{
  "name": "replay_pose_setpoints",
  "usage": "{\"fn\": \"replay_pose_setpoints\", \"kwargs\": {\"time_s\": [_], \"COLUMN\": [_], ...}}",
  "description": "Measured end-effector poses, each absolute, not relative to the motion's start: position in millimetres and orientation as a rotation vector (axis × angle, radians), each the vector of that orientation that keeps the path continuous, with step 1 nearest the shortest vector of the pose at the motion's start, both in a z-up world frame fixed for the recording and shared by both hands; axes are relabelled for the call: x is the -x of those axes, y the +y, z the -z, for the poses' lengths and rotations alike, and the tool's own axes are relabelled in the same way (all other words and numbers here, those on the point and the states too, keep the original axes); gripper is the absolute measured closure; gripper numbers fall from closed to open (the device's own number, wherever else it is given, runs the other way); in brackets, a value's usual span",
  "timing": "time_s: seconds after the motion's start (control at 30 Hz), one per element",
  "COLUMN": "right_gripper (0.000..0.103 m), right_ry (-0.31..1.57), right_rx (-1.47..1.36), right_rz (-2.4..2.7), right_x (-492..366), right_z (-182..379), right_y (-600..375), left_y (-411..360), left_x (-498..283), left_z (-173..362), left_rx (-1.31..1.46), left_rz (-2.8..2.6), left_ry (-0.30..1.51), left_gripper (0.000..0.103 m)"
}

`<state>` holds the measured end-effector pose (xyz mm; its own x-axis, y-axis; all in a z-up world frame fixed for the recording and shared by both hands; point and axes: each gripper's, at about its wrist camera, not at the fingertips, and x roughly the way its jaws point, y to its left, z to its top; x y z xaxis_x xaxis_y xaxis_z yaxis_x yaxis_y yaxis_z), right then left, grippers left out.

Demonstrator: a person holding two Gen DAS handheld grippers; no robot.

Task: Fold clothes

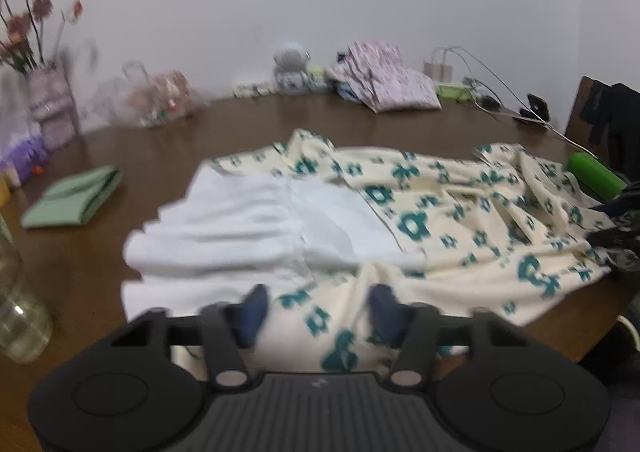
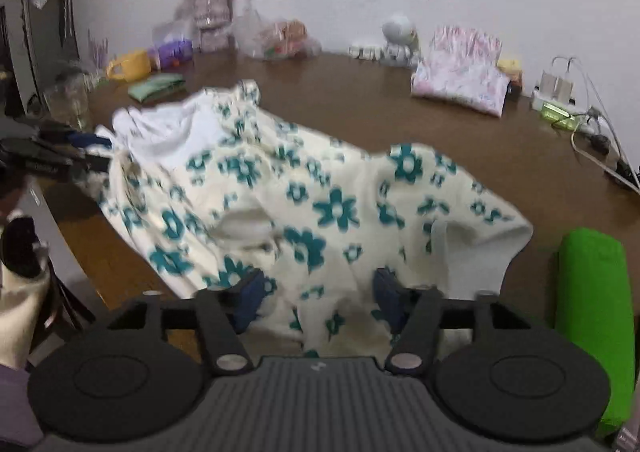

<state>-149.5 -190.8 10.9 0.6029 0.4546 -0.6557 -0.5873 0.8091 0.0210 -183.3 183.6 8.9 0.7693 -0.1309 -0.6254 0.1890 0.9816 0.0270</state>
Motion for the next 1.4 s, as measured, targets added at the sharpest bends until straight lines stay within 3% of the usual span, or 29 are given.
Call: {"fn": "replay_pose_setpoints", "kwargs": {"time_s": [0.13,0.27,0.3,0.37,0.4,0.8,0.87,0.9,0.93,1.0,1.03,1.07,1.3,1.4], "right_gripper": [0.068,0.054,0.047,0.036,0.032,0.032,0.037,0.049,0.068,0.091,0.091,0.092,0.092,0.088], "right_ry": [0.738,0.715,0.694,0.636,0.619,0.666,0.702,0.712,0.711,0.670,0.645,0.620,0.611,0.588], "right_rx": [0.183,0.182,0.183,0.162,0.153,0.079,0.054,0.048,0.038,0.025,0.021,0.015,0.107,0.175], "right_rz": [-0.540,-0.540,-0.551,-0.574,-0.577,-0.466,-0.482,-0.492,-0.499,-0.456,-0.423,-0.390,-0.231,-0.191], "right_x": [146.0,148.6,149.7,146.2,141.7,52.6,44.7,43.5,43.5,46.1,47.2,48.3,49.0,53.9], "right_z": [-12.3,-25.2,-30.1,-40.0,-42.7,-24.4,-15.4,-12.3,-10.5,-13.7,-16.3,-18.8,-5.5,-5.5], "right_y": [-207.7,-216.0,-214.9,-211.2,-208.5,-186.2,-187.2,-187.4,-188.0,-191.2,-194.4,-197.5,-206.6,-202.0], "left_y": [183.7,193.4,195.4,191.9,188.1,120.7,124.2,125.9,127.3,129.3,130.1,131.3,138.2,134.8], "left_x": [192.6,193.7,190.9,177.3,168.2,35.0,25.0,24.2,23.8,24.2,23.7,23.2,29.0,29.6], "left_z": [-9.0,-35.9,-45.6,-60.3,-66.2,-34.0,-26.6,-25.2,-24.0,-22.2,-20.0,-17.5,-9.3,-10.0], "left_rx": [-0.099,-0.003,0.031,0.067,0.076,-0.014,0.051,0.068,0.077,0.066,0.067,0.071,0.096,0.078], "left_rz": [0.189,0.206,0.213,0.217,0.216,0.086,0.096,0.106,0.113,0.121,0.120,0.118,0.114,0.110], "left_ry": [0.691,0.620,0.583,0.537,0.521,0.713,0.767,0.774,0.776,0.767,0.776,0.783,0.751,0.750], "left_gripper": [0.059,0.056,0.052,0.029,0.027,0.027,0.027,0.028,0.030,0.046,0.062,0.070,0.070,0.066]}}
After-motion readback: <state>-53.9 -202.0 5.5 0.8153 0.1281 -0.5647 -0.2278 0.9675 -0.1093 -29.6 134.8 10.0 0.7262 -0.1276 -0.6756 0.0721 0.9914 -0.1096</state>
